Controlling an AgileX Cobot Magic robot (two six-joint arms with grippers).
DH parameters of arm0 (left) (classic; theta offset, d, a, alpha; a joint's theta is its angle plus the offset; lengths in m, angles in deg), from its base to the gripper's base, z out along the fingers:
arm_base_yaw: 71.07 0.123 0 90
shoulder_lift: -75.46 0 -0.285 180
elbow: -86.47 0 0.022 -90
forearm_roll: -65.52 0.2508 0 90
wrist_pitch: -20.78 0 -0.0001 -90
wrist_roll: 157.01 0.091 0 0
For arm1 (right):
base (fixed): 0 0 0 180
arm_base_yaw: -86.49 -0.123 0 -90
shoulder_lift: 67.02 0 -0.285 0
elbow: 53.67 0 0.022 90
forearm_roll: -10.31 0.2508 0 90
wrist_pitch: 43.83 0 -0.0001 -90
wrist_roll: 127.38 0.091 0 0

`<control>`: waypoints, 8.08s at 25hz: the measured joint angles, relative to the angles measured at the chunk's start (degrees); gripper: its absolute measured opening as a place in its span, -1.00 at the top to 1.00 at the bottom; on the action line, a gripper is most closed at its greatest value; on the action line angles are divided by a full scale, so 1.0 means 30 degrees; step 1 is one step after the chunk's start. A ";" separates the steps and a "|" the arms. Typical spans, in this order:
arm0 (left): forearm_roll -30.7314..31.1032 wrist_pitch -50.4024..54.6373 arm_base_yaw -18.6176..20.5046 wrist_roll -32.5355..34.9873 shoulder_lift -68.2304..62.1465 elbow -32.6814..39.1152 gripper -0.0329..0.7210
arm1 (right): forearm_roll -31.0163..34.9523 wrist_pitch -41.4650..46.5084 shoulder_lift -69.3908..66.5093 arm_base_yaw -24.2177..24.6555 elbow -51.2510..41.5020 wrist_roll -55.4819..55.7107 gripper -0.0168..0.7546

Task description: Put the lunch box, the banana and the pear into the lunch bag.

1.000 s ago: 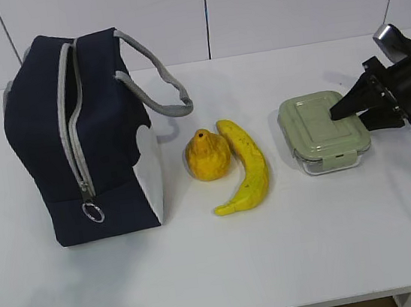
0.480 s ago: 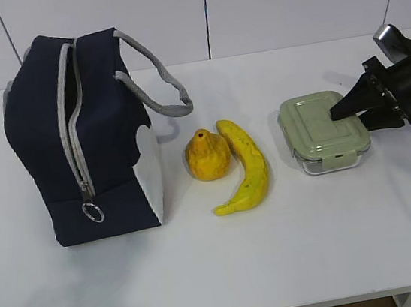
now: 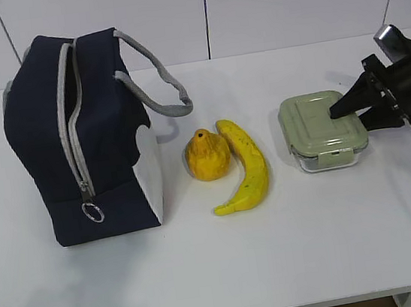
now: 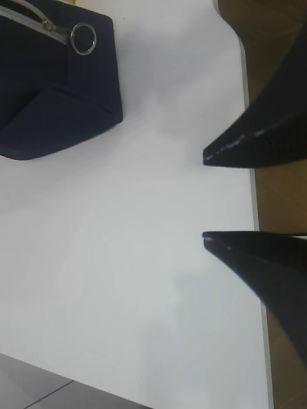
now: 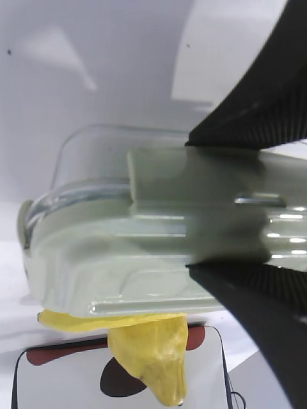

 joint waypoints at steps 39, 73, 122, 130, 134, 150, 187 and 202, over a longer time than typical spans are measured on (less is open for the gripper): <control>0.0000 0.0000 0.0000 0.0000 0.0000 0.0000 0.28 | -0.0392 -0.0656 0.0730 -0.1645 -0.0033 0.1146 -0.06; 0.0000 0.0000 0.0000 0.0000 0.0000 0.0000 0.28 | -0.0519 -0.0656 0.0730 -0.1686 -0.0033 0.1146 -0.07; -0.8434 -0.4044 0.0000 0.3319 -2.0099 -0.8634 0.28 | 0.2748 -0.0244 0.5457 -0.6065 0.2337 0.3344 -0.07; -1.2064 -0.5912 0.0000 0.6706 -2.4557 -1.0255 0.27 | 0.3869 -0.0016 0.5457 -0.7586 0.2621 0.3375 -0.07; -1.3466 -0.6168 0.0000 0.7642 -2.6035 -1.0955 0.15 | 0.4348 -0.0016 0.5457 -0.7965 0.2621 0.3375 -0.07; -1.5621 -0.5712 0.0000 0.9462 -2.9245 -1.1239 0.31 | 0.5808 -0.0139 0.5457 -0.9082 0.2621 0.3375 -0.07; -1.9890 -0.4208 0.0000 1.3523 -2.7945 -1.1251 0.93 | 0.5677 -0.2935 0.1715 -1.0967 0.2650 0.2478 -0.07; -1.9560 -0.4318 0.0000 1.5247 -2.9429 -1.1282 0.93 | 0.7280 -0.5136 -0.0755 -1.3671 0.3399 0.1163 -0.07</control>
